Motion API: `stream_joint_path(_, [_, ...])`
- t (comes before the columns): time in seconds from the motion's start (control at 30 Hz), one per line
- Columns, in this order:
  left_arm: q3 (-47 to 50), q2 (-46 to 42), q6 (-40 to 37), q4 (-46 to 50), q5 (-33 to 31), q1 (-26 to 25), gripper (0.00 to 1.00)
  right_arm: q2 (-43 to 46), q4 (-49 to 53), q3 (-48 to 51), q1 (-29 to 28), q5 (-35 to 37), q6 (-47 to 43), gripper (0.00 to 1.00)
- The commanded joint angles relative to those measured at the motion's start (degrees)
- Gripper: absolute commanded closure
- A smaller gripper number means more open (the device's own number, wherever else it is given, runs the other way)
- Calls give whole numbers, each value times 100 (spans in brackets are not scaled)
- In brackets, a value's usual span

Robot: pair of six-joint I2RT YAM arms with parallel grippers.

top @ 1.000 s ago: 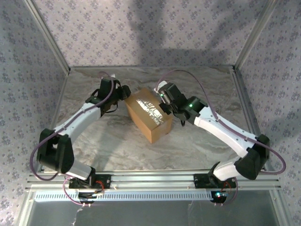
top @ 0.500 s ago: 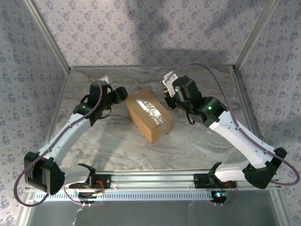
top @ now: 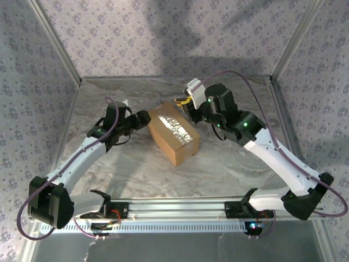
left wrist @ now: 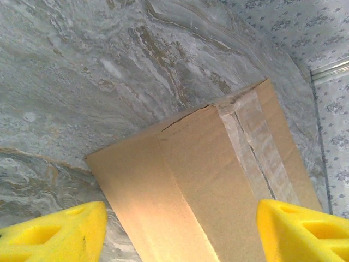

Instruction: Unpack the express box

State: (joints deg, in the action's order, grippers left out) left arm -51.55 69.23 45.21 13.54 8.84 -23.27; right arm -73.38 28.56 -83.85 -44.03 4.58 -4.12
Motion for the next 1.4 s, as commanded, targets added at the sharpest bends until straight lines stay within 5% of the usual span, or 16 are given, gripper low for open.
stream_joint_path(0.0, [-38, 114, 203, -275, 233, 6, 27, -202, -439, -148, 64, -459, -124, 100])
stream_joint_path(1.37, [-41, 591, 392, -418, -63, 200, 27, -2198, -269, -1300, 85, -643, -608, 100])
